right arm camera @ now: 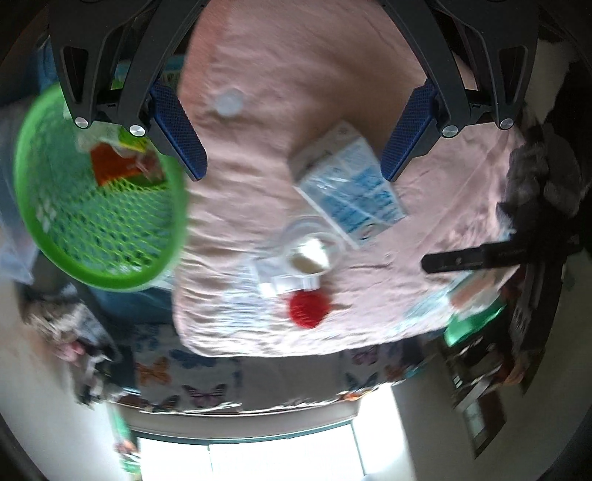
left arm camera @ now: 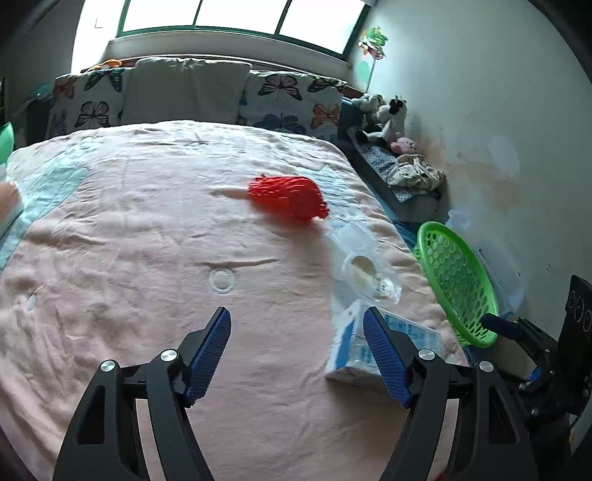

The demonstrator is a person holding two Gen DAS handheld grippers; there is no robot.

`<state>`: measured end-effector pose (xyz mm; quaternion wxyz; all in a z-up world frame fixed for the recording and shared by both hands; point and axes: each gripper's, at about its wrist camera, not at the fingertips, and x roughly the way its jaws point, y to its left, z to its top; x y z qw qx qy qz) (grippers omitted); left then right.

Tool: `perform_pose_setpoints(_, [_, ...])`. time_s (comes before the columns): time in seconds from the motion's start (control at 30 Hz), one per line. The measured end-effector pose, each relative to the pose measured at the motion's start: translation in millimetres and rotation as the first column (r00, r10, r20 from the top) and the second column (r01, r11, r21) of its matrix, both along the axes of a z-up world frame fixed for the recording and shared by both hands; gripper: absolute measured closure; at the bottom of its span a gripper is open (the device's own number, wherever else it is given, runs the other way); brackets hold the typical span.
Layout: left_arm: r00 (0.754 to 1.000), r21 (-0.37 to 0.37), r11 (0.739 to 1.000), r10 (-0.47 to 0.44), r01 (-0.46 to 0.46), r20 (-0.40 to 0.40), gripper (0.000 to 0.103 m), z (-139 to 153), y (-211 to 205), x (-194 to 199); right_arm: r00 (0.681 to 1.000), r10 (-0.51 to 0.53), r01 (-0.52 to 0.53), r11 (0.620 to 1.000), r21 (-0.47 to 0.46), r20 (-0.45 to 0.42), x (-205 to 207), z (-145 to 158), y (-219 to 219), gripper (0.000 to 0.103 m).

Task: Collect trash
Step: 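Move both grippers back over the bed toward the white milk carton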

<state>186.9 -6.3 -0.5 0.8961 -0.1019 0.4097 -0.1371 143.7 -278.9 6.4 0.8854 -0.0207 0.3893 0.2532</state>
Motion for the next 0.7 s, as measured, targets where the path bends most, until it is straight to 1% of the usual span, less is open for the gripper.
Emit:
perform_pose_setpoints(0.2, [0.999, 0.001, 1.000, 0.031, -0.031, 0.005, 0.032, 0.4, 15.6, -0.6, 0.994, 0.104, -0.105, 0.992, -0.066, -0.016, 14.4, -8.4, 37.5, 0.013])
perform_pose_setpoints(0.43, [0.998, -0.005, 0.998, 0.056, -0.056, -0.005, 0.032, -3.6, 30.0, -2.8, 0.979, 0.203, -0.205, 0.968, -0.148, -0.028, 26.0, -19.3, 67.9, 0.013])
perform_pose_setpoints(0.7, [0.998, -0.007, 0.998, 0.062, -0.062, -0.020, 0.031, -10.2, 35.7, -0.7, 0.966, 0.250, -0.260, 0.939, -0.224, -0.073, 44.5, -42.1, 85.9, 0.014])
